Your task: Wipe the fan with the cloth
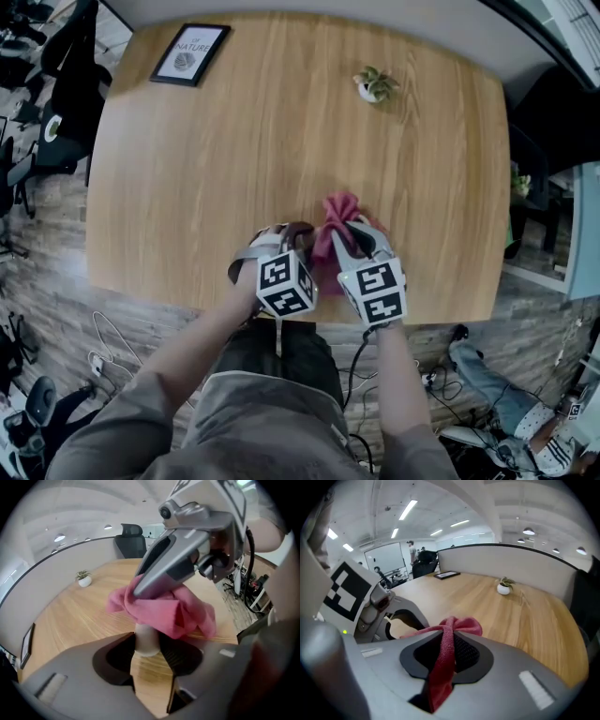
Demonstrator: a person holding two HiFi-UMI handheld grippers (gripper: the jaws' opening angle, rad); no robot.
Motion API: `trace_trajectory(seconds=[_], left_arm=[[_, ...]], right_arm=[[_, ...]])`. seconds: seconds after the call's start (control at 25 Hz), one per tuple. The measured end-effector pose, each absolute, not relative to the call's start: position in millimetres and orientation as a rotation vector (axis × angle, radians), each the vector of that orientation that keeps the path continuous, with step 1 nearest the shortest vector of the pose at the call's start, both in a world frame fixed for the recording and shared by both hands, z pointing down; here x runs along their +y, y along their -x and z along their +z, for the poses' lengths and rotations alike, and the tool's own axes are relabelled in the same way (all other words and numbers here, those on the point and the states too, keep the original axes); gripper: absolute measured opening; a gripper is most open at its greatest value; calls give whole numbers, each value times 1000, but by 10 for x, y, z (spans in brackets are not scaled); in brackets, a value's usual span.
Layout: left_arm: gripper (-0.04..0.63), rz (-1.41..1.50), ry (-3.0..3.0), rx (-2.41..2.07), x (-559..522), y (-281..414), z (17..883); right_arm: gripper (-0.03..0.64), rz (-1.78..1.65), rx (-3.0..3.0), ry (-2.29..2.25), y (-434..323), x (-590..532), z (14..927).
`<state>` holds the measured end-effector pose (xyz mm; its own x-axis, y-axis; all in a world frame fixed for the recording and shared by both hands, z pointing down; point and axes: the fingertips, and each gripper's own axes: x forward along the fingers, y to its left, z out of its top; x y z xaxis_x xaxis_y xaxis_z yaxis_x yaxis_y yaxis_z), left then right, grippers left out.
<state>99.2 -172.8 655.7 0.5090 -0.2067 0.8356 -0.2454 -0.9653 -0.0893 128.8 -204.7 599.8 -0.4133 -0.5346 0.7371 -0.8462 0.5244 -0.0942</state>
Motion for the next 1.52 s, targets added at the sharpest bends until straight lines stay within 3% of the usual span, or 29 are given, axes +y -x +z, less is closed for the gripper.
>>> trace_trajectory(seconds=[0.28, 0.72, 1.2, 1.52], left_arm=[[173, 1474, -2701, -396, -1699, -1002, 6586], [173, 1448, -2658, -373, -1714, -999, 6583], [173, 1457, -2667, -357, -1719, -995, 6590], [173, 1468, -2658, -366, -1724, -1010, 6586]], right_arm=[[66, 607, -2006, -1344, -1967, -2104, 5933], [64, 565, -2126, -907, -851, -1863, 6105], [66, 587, -1964, -1288, -1894, -2128, 5950], [64, 444, -2095, -885, -897, -1843, 6071]])
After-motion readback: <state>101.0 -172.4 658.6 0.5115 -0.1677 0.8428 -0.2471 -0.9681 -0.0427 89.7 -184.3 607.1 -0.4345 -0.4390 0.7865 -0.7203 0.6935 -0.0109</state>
